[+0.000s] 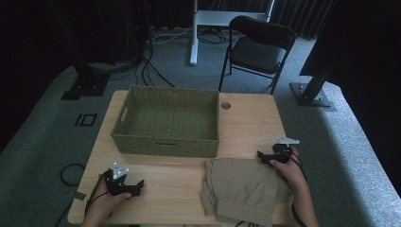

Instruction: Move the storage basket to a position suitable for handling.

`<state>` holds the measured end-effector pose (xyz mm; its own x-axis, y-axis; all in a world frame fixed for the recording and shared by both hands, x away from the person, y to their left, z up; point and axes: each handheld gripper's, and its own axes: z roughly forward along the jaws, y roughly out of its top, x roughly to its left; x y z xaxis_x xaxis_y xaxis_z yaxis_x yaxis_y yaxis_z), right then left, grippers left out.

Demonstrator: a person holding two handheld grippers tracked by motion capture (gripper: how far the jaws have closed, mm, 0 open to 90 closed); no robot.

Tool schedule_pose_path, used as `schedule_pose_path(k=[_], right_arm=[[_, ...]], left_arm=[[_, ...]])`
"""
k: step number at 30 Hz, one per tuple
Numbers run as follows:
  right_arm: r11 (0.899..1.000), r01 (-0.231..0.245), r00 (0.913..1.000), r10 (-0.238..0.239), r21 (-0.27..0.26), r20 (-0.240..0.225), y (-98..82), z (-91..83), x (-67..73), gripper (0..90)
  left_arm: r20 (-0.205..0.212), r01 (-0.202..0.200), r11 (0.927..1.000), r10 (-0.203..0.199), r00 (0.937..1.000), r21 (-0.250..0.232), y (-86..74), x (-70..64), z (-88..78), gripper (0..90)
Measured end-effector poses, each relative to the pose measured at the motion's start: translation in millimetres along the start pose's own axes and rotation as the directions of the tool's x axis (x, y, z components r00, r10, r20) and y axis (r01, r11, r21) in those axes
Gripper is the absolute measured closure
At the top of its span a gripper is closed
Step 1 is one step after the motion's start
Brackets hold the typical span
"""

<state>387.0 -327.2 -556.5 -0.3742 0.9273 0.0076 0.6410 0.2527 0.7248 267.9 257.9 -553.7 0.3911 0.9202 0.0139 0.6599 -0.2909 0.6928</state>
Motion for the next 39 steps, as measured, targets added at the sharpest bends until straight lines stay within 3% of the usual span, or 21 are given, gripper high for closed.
schedule_pose_path(k=[5,11,15,20,23,26,34,39], right_arm=[[1.0,0.011,0.9999,-0.011,0.0,-0.012,0.3,0.2,-0.9,10.6],[1.0,0.006,0.9988,-0.007,-0.009,-0.048,-0.9,-1.5,-5.7,10.7],[1.0,0.022,0.9988,-0.022,-0.006,-0.045,0.3,-0.2,-6.1,10.7],[1.0,0.019,0.9992,-0.019,0.001,-0.034,3.8,2.5,-4.6,10.7],[1.0,0.013,0.999,-0.013,0.002,-0.043,7.0,3.0,-1.2,10.8],[0.999,0.041,0.998,-0.043,-0.027,-0.048,16.2,3.2,7.4,10.8],[0.996,0.034,0.9982,-0.038,-0.084,-0.047,35.6,-3.1,13.0,10.8],[0.992,0.028,0.996,-0.038,-0.121,-0.081,50.5,-10.7,22.2,10.8]], left_arm=[[0.005,-0.005,1.0,0.005,1.0,0.002,0.0,0.6,-0.2,3.4],[0.029,-0.028,0.9996,0.028,0.9992,-0.001,-1.2,3.7,-1.3,3.6],[0.059,-0.048,0.9988,0.048,0.9971,-0.009,-1.9,8.9,-2.5,4.1],[0.079,-0.018,0.9996,0.02,0.9966,-0.021,-1.3,15.9,-5.6,7.2],[0.075,-0.024,0.9995,0.026,0.9969,-0.023,-1.3,17.4,-6.2,7.2],[0.046,-0.031,0.9983,0.033,0.9984,-0.049,2.5,25.4,-12.0,7.2],[0.021,-0.038,0.9969,0.039,0.999,-0.069,12.5,36.2,-20.5,7.2],[0.029,-0.048,0.9939,0.051,0.9983,-0.099,25.3,38.5,-24.9,7.2]])
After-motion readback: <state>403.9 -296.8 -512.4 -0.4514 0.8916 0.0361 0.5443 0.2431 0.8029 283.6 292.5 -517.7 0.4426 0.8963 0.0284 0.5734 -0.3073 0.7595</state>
